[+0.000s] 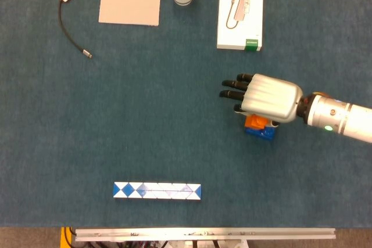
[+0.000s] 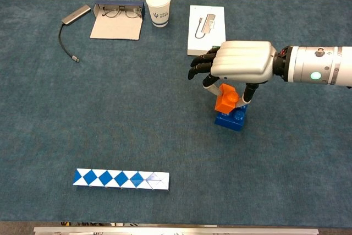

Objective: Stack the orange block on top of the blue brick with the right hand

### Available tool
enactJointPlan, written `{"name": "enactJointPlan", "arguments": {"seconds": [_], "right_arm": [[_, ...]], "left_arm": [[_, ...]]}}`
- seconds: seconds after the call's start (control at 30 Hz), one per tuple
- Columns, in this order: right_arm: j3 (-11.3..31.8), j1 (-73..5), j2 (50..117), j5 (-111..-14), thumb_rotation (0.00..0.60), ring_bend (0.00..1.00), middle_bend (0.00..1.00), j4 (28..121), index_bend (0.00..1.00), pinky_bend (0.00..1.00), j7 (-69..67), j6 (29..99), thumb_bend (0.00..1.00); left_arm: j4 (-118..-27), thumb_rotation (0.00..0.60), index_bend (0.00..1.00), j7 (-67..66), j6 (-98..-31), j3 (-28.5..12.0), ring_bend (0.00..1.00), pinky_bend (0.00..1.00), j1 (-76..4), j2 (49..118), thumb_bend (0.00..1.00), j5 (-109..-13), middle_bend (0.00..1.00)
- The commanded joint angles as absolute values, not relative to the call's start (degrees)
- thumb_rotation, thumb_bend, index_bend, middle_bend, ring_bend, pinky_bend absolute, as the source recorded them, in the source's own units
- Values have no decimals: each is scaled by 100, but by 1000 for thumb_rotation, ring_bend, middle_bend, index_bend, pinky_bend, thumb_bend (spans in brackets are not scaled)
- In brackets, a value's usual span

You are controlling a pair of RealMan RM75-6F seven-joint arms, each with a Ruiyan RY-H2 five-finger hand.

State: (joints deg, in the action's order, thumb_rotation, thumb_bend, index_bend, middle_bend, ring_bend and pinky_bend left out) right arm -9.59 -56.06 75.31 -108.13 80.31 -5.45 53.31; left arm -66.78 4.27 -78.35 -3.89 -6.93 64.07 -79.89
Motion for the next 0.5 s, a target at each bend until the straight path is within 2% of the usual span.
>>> {"name": "enactJointPlan", "arguments": {"seconds": [0.03,0.5], "right_arm": [[-965,-5607,7525,-10809,600,107,203,8046,704,244,-538,5311,204],[-968,-5597,7470,-10759,600,107,203,8122,704,244,-598,5258,203]], "left_arm": [[-6683,600,373,424,-7838,-389,327,522,-689,6408,215,-7990,368],[-6704,600,373,404,-7841,-391,327,522,-671,6399,215,-7983,368]]}}
